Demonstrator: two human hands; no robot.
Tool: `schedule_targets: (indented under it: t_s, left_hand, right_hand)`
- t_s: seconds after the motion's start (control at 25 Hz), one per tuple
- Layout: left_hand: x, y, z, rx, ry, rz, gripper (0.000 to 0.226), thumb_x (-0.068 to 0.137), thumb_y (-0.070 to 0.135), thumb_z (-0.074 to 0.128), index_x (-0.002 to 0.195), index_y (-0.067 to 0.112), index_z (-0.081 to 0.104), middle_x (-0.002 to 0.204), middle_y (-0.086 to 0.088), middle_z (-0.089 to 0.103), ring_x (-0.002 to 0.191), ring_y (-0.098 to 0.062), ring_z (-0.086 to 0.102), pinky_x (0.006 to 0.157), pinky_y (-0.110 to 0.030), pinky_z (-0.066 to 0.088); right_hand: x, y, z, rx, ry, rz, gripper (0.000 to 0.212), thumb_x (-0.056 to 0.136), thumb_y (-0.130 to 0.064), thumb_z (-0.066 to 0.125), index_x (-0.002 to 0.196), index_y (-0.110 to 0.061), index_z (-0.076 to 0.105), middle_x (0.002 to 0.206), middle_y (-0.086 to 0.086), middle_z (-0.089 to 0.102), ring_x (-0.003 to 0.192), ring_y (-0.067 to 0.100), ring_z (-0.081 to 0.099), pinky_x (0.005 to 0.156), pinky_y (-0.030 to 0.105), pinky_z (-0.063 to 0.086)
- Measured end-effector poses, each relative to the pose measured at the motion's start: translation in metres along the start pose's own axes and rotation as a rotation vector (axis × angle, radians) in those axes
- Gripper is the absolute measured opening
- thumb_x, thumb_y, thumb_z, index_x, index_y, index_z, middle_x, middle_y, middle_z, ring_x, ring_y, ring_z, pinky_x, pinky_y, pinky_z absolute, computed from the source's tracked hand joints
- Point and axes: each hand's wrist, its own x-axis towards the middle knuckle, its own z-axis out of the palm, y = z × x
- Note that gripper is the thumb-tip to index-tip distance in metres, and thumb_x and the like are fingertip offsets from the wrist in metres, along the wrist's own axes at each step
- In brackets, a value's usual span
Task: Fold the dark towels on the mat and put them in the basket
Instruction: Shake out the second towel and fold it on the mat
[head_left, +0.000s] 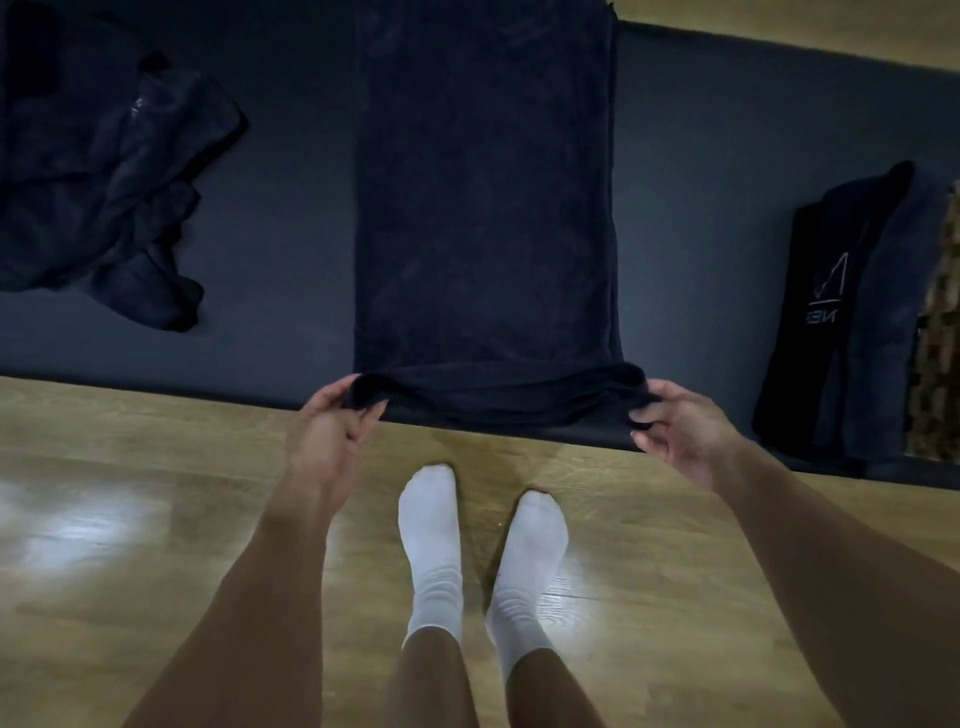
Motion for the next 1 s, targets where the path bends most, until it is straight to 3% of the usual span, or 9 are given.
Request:
schedule_targets:
  t_s: [0.12,0.28,0.44,0.56,0.64,0.76,0.88,0.92,1.0]
  left_hand:
    - [0.001,-0.006,-0.007,0.303,-0.017,0.071,0.040,0.083,-0.019,0.060,0.105,0.013,0.067,0.107,-0.005,0.069,0.098,-0.018,0.069,0.091,-0.029,0.054]
    - [0.005,-0.003,-0.010,0.528,0.064,0.083,0.008,0.090,0.024,0.070,0.095,0.018,0.070,0.085,0.000,0.067,0.061,-0.012,0.055,0.063,-0.023,0.051]
    - [0.018,0.002,0.000,0.621,0.060,0.047,0.015,0.091,0.039,0.067,0.093,0.024,0.069,0.089,0.004,0.068,0.082,-0.016,0.058,0.066,-0.027,0.044]
    - [0.027,0.005,0.010,0.628,0.145,0.005,0.016,0.092,0.039,0.066,0.091,0.023,0.065,0.092,0.004,0.065,0.089,-0.019,0.058,0.072,-0.032,0.045]
    - [0.028,0.004,0.013,0.653,0.177,-0.022,0.019,0.094,0.038,0.064,0.079,0.026,0.058,0.085,0.006,0.060,0.080,-0.016,0.055,0.077,-0.035,0.046]
    - [0.028,0.001,0.017,0.693,0.226,-0.037,0.030,0.095,0.035,0.062,0.071,0.024,0.048,0.077,0.005,0.051,0.069,-0.014,0.048,0.082,-0.037,0.046]
    - [0.035,0.000,0.017,0.745,0.261,-0.024,0.026,0.094,0.037,0.064,0.083,0.013,0.061,0.084,0.002,0.056,0.086,-0.023,0.055,0.092,-0.039,0.049]
    - [0.039,-0.001,0.016,0.761,0.273,-0.021,0.028,0.093,0.039,0.064,0.098,0.011,0.065,0.093,0.001,0.058,0.092,-0.024,0.055,0.095,-0.040,0.050]
    - [0.046,-0.003,0.012,0.780,0.293,-0.033,0.042,0.092,0.041,0.065,0.120,0.010,0.063,0.104,0.000,0.060,0.095,-0.025,0.056,0.096,-0.039,0.050]
  right_hand:
    - [0.003,-0.001,0.004,-0.160,0.072,-0.072,0.026,0.081,0.001,0.074,0.098,-0.018,0.069,0.104,0.002,0.070,0.085,0.014,0.066,0.058,0.023,0.052]
    - [0.009,-0.006,0.003,-0.051,0.090,0.006,0.028,0.081,-0.007,0.076,0.107,-0.010,0.067,0.096,0.006,0.071,0.067,0.015,0.067,0.050,0.021,0.051]
    - [0.021,-0.009,0.010,0.194,0.152,0.134,0.012,0.094,-0.015,0.062,0.105,-0.010,0.065,0.064,0.005,0.070,0.047,0.010,0.064,0.040,0.016,0.046]
    - [0.025,-0.008,0.021,0.444,0.152,0.129,0.024,0.103,-0.019,0.045,0.124,-0.013,0.056,0.083,0.007,0.076,0.069,0.016,0.074,0.050,0.021,0.056]
    - [0.024,-0.002,0.031,0.422,0.277,-0.036,0.028,0.103,-0.015,0.044,0.130,-0.012,0.051,0.100,0.015,0.072,0.078,0.021,0.073,0.061,0.029,0.061]
    - [0.013,0.020,0.056,-0.289,0.389,-0.633,0.019,0.096,-0.012,0.053,0.114,-0.016,0.061,0.098,0.010,0.071,0.076,0.017,0.067,0.073,0.040,0.060]
    - [0.011,0.049,0.082,-1.037,0.068,-1.173,0.019,0.092,-0.015,0.063,0.109,-0.017,0.070,0.109,0.003,0.070,0.095,0.021,0.067,0.083,0.035,0.056]
    - [0.018,0.056,0.087,-1.208,-0.010,-1.245,0.025,0.091,-0.016,0.064,0.115,-0.017,0.070,0.121,0.005,0.067,0.107,0.025,0.065,0.089,0.038,0.053]
    - [0.028,0.055,0.093,-1.487,-0.119,-1.125,0.043,0.097,-0.020,0.057,0.139,-0.021,0.054,0.151,0.003,0.044,0.139,0.024,0.042,0.111,0.043,0.037]
